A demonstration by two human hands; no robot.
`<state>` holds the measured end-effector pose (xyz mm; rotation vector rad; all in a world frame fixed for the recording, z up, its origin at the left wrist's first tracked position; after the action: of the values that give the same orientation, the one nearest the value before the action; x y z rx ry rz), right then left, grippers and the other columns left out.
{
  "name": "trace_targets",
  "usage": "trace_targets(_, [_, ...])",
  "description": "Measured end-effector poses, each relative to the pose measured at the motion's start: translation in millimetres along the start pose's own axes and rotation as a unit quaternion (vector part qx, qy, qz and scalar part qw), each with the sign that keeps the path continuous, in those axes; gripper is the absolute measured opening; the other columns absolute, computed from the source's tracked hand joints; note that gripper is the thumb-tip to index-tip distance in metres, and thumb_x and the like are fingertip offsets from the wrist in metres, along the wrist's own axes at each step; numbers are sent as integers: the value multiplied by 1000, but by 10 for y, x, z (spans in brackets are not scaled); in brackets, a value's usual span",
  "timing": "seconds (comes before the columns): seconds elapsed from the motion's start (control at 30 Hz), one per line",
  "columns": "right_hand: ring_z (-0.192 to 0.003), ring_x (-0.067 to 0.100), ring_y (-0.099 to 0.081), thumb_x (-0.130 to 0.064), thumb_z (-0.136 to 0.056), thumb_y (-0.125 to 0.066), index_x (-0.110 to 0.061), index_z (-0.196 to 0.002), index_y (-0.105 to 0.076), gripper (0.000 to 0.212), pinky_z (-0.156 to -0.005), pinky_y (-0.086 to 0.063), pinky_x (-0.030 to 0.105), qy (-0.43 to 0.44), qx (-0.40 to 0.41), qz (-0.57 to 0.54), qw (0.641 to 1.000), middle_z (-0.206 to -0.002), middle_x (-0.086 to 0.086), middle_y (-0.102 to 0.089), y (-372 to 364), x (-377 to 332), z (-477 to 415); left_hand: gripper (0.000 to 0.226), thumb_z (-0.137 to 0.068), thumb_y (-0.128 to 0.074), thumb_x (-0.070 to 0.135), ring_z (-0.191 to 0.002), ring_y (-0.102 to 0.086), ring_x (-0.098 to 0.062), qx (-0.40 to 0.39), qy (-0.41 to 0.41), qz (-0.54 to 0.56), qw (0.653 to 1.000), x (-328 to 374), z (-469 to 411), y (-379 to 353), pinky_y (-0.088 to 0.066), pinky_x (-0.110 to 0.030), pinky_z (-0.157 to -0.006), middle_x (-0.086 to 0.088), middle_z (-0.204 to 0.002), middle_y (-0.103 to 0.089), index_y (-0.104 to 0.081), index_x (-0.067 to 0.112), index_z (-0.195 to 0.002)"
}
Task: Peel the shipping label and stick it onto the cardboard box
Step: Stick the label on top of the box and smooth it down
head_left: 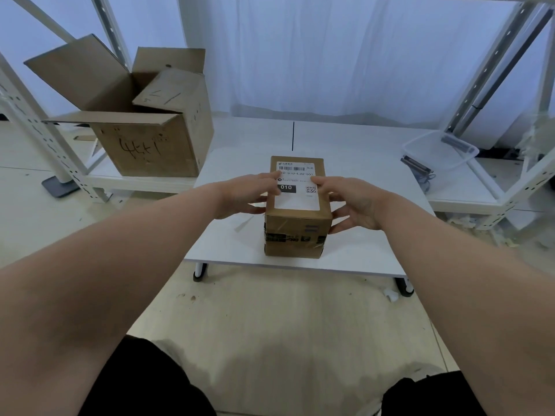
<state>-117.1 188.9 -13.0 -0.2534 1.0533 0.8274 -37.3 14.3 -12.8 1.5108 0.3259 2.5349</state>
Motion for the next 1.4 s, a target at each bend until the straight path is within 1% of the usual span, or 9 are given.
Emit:
trace_targets(0.17, [-89, 23, -65, -16, -80, -69, -38, -137, -34, 70, -78, -59, 48, 38, 30, 130, 990, -112, -2, -53, -135, -77, -7, 82, -87, -64, 20, -120, -49, -17, -8, -14, -78, 997, -18, -52, -22, -47, -25, -93, 8, -139, -39, -13, 35, -149])
trace_targets(0.4, [-91, 25, -61, 1, -87, -55, -38, -141, -37, 69, -77, -59, 42, 25, -41, 46, 998, -113, 2, -56, -5, 25, 4, 76, -91, -52, 8, -120, -47, -15, -39, -6, -63, 997, -37, -26, 22, -48, -20, -87, 9, -138, -36, -13, 37, -149])
trace_targets(0.47, [-99, 26, -61, 1, -89, -53, -39, -140, -39, 66, -82, -58, 42, 23, -68, 0, 997, -121, 3, -58, 53, 79, 11, 68, -93, -47, 12, -129, -40, -16, -23, -15, -44, 999, -16, -6, 10, -43, -25, -98, 9, -142, -37, -17, 36, -148])
trace_targets(0.63, [-120, 26, -50, -37, -83, -69, -42, -143, -27, 74, -98, -48, 46, 81, 32, 57, 995, -142, 0, -44, 102, 8, -92, 77, -89, -53, 49, -147, -7, -25, 84, -104, -172, 976, 117, -36, -80, -14, -44, -119, -1, -160, -4, -10, 32, -150])
trace_targets(0.73, [-117, 24, -51, -32, -77, -77, -42, -147, -12, 96, -93, -52, 45, 99, 24, 112, 989, -138, -1, -41, -24, -1, -138, 86, -79, -73, 37, -129, -41, -19, 45, -134, -134, 981, 125, -66, -159, -46, -19, -95, 6, -130, -45, -17, 27, -144])
trace_targets(0.83, [-113, 24, -55, -27, -76, -78, -28, -152, -2, 107, -86, -56, 42, 70, 31, 84, 994, -129, -2, -45, -15, 23, -187, 68, -81, -71, 32, -104, -55, -9, 41, -74, -94, 992, 50, -117, -44, -46, -11, -75, 7, -123, -55, -37, 20, -139])
trace_targets(1.0, [-86, 12, -63, -29, -80, -74, -21, -132, -47, 59, -61, -55, 30, 60, 43, 65, 995, -103, -4, -61, 14, -30, -257, 42, -85, -66, 33, -78, -66, -7, 86, -49, -19, 995, -4, -208, 88, -52, -10, -53, 8, -93, -66, -59, 11, -120])
trace_targets(1.23, [-75, 17, -67, -43, -89, -59, -12, -113, -55, 39, -57, -56, 30, 56, 147, 53, 986, -99, 4, -70, 51, -61, -391, 44, -89, -57, 43, -78, -70, -21, 189, -30, -20, 981, -51, -346, 230, -59, -31, -69, -7, -103, -70, -60, 7, -114])
trace_targets(1.4, [-102, 18, -59, -37, -83, -70, -21, -148, -21, 83, -77, -52, 28, 115, 131, 33, 984, -127, -2, -48, -12, -180, -546, 99, -78, -69, 46, -126, -47, -23, 101, -57, -15, 993, 84, -496, 125, -36, -38, -107, 6, -140, -38, -5, 28, -151])
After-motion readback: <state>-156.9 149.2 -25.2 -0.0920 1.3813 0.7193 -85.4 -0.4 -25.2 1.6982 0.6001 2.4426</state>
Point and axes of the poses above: each hand's wrist, its own z-axis away from the middle knuckle, its own y-axis out of the back of the hand, x = y × z, the point moved 4 cm from there along -z, towards the middle knuckle
